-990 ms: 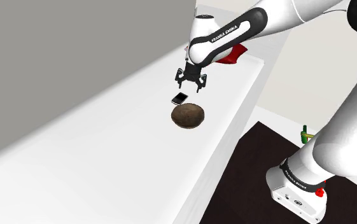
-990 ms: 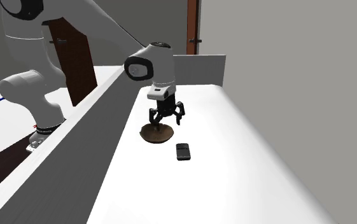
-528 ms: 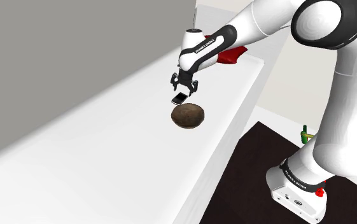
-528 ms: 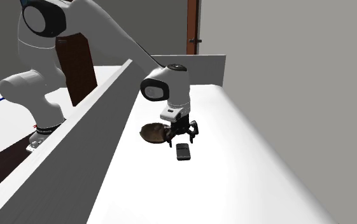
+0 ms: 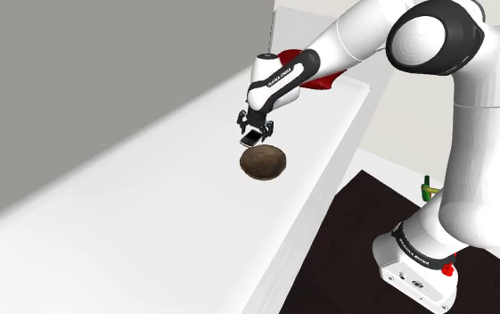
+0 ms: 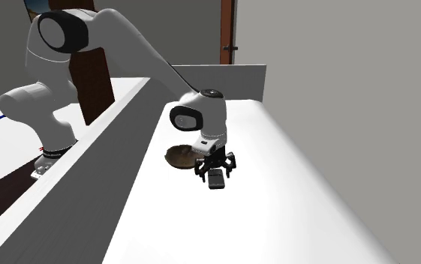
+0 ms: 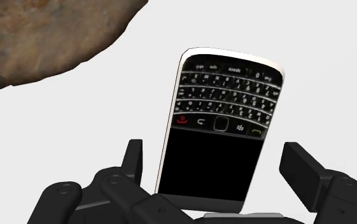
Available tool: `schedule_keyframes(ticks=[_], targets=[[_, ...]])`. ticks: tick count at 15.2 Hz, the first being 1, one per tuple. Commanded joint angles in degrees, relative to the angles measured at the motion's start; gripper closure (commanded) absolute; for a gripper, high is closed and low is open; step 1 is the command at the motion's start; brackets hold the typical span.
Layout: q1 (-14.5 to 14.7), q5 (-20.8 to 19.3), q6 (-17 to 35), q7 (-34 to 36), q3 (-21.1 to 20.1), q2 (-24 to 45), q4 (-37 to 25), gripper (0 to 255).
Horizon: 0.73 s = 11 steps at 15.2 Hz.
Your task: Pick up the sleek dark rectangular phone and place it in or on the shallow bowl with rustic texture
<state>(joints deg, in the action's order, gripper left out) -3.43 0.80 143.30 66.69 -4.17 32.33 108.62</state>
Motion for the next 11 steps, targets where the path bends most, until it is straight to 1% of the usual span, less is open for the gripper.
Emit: schedule_keyframes(ticks=[1,7,8,11], targets=[[-0.01,-0.02,0.47,-0.03,0.03,0.44,0.01,0],[-0.01,-0.02,0.46,-0.03,0.02,0.43,0.01,0],[-0.01,-0.02,0.46,-0.03,0.02,0.43,0.01,255],[-0.02,-0.01,0.47,-0.04,0.03,0.4,0.05,255]])
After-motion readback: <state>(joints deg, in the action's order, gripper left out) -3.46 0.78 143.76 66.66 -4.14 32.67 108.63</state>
